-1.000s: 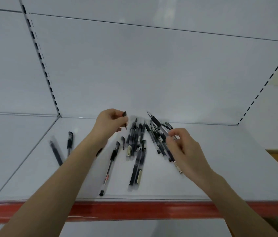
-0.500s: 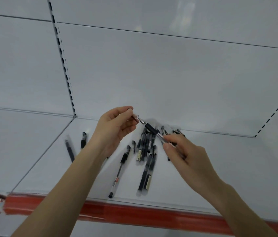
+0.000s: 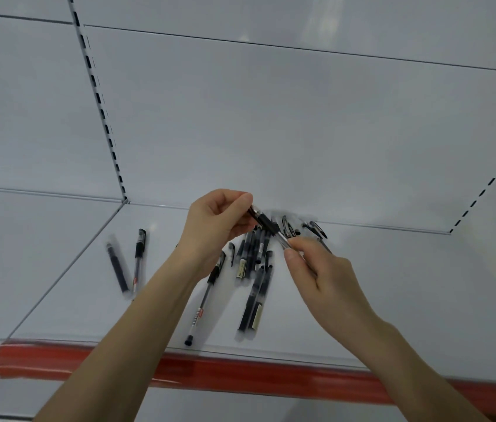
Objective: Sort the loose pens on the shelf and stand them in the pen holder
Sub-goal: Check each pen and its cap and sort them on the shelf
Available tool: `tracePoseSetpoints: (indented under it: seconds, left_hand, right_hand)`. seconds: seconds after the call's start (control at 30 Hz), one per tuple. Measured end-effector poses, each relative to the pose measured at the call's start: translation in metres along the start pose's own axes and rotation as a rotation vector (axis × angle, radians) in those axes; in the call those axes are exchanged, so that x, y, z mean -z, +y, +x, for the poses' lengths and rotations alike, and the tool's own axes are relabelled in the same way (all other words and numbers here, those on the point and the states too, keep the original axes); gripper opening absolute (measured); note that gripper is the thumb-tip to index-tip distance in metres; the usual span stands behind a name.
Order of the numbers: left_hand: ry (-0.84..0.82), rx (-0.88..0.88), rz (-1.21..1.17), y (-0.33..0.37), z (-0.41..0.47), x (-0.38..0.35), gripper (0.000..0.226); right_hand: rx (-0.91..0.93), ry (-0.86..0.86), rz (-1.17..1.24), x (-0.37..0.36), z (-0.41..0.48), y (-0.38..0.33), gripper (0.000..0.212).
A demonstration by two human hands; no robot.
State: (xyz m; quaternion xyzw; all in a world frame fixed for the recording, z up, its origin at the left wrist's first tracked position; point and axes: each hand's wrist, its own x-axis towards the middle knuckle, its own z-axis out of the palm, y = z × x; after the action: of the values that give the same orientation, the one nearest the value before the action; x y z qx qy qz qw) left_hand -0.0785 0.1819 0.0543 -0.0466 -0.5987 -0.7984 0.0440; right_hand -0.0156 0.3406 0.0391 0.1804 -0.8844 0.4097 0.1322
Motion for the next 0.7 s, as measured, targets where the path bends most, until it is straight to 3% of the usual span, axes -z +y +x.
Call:
tracePoseSetpoints:
  seconds: [0.13, 0.23, 0.37, 0.43, 0.57, 0.7]
  left_hand:
    - [0.007, 0.003, -0.001, 0.000, -0.002, -0.005, 0.005]
    - [0.011, 0.041, 0.075, -0.004, -0.001, -0.001, 0.004]
    - [0.078, 0.082, 0.220, -0.008, 0.007, 0.023, 0.012]
    - [0.141, 0.059, 0.425, -0.011, 0.013, 0.041, 0.016]
    - [0.155, -0.037, 1.093, -0.018, 0.022, 0.072, 0.026]
    - [0.115, 0.004, 1.312, -0.026, 0.020, 0.077, 0.031]
  right_hand:
    - [0.022, 0.028, 0.034, -0.008, 0.000, 0.002, 0.022]
    - [-0.042, -0.053, 0.043, -0.009, 0.007, 0.005, 0.013]
    - [-0.166, -0.235, 0.032, -0.008, 0.015, 0.016, 0.035]
    - [-0.197, -0.241, 0.006, -0.009, 0.017, 0.023, 0.036]
    - [-0.198, -0.256, -0.161, -0.011, 0.023, 0.035, 0.022]
    - [-0.179, -0.253, -0.233, -0.020, 0.029, 0.033, 0.025]
